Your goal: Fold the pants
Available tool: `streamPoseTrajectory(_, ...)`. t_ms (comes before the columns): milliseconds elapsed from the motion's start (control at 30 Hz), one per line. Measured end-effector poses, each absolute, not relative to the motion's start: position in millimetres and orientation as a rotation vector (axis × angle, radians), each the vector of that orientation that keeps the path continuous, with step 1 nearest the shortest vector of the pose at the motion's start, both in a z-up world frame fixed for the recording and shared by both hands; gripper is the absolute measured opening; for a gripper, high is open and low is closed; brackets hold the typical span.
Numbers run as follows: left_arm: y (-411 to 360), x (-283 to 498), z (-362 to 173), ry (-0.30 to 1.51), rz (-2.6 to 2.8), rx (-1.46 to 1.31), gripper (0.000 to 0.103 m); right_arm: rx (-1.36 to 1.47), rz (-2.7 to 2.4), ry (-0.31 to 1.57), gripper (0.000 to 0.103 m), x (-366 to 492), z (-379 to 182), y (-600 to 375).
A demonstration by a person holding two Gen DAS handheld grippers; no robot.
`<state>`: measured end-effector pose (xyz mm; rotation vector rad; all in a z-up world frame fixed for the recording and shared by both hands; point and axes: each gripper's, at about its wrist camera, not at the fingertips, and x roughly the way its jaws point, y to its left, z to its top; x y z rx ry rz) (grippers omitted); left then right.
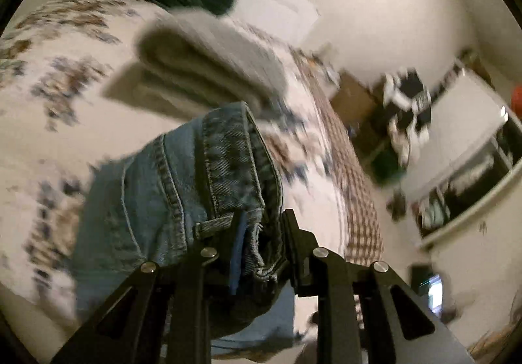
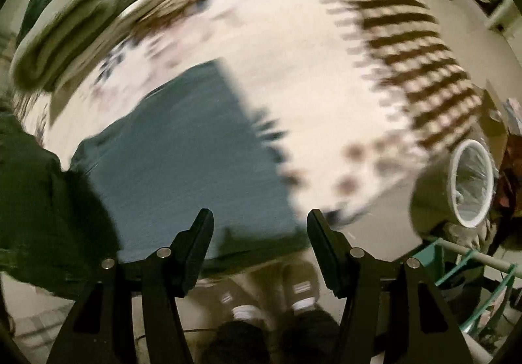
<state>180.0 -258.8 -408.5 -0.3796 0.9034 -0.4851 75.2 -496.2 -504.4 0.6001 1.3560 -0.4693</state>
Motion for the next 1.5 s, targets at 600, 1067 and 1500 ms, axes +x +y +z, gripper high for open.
streamPoseTrajectory(600, -215, 188, -454, 1.205, -0.183, -0.209, 0.084, 0.761, -0.025, 1.332, 0.065, 131, -530, -525)
streamPoseTrajectory(1067, -148, 207, -480, 1.277, -0.006, -0.196, 0.084, 0.683, 0.055, 1.325, 0.014, 193, -573, -452)
streamPoseTrajectory(1500, -162, 237, -479, 1.296, -0.079, -0.260, 0.084, 0.729, -0.274, 1.153, 0.008, 120, -497, -570)
